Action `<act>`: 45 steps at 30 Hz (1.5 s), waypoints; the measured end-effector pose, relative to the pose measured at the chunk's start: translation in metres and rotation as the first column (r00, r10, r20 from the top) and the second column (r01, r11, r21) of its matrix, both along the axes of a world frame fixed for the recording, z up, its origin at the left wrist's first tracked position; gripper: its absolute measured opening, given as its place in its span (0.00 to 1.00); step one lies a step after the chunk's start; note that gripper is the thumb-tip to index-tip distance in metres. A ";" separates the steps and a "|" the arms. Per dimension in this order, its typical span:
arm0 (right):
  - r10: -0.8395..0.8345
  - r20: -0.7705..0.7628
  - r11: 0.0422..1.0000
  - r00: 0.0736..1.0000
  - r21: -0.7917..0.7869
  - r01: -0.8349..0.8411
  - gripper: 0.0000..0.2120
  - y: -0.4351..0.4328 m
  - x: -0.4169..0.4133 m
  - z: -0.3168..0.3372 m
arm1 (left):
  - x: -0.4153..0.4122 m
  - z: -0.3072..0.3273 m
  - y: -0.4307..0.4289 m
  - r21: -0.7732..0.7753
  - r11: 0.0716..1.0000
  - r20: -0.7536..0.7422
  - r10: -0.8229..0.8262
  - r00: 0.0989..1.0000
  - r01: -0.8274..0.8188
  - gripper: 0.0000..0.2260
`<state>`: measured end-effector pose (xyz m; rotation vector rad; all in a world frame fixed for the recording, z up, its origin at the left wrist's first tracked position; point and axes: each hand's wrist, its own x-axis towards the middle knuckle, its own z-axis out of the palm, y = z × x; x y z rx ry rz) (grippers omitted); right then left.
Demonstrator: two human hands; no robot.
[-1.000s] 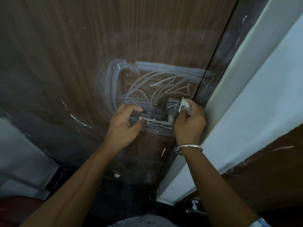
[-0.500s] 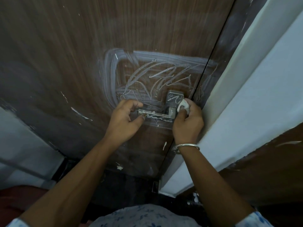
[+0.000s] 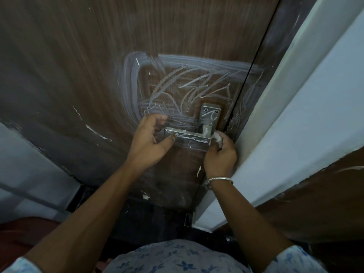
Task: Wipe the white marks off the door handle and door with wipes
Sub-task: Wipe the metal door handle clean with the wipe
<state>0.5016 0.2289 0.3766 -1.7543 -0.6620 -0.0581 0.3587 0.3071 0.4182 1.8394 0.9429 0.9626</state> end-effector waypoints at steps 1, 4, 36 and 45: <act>0.002 -0.057 1.000 0.998 -0.013 -0.003 0.12 -0.001 -0.001 -0.005 | 0.001 -0.001 -0.001 -0.014 1.000 0.003 0.003 1.000 -0.003 0.21; -0.007 -0.329 0.999 0.944 0.040 0.021 0.12 0.004 -0.001 -0.010 | 0.001 -0.005 -0.004 -0.034 0.999 0.015 0.014 1.000 -0.013 0.23; 0.450 -0.888 0.871 -0.092 0.415 0.263 0.09 0.023 -0.019 0.011 | -0.005 -0.021 -0.009 -0.356 0.916 0.262 0.287 0.922 -0.184 0.08; 0.459 -0.883 0.878 0.097 0.468 0.101 0.11 0.018 -0.031 0.003 | 0.005 -0.043 -0.036 -0.218 0.969 -0.030 0.108 0.994 -0.112 0.08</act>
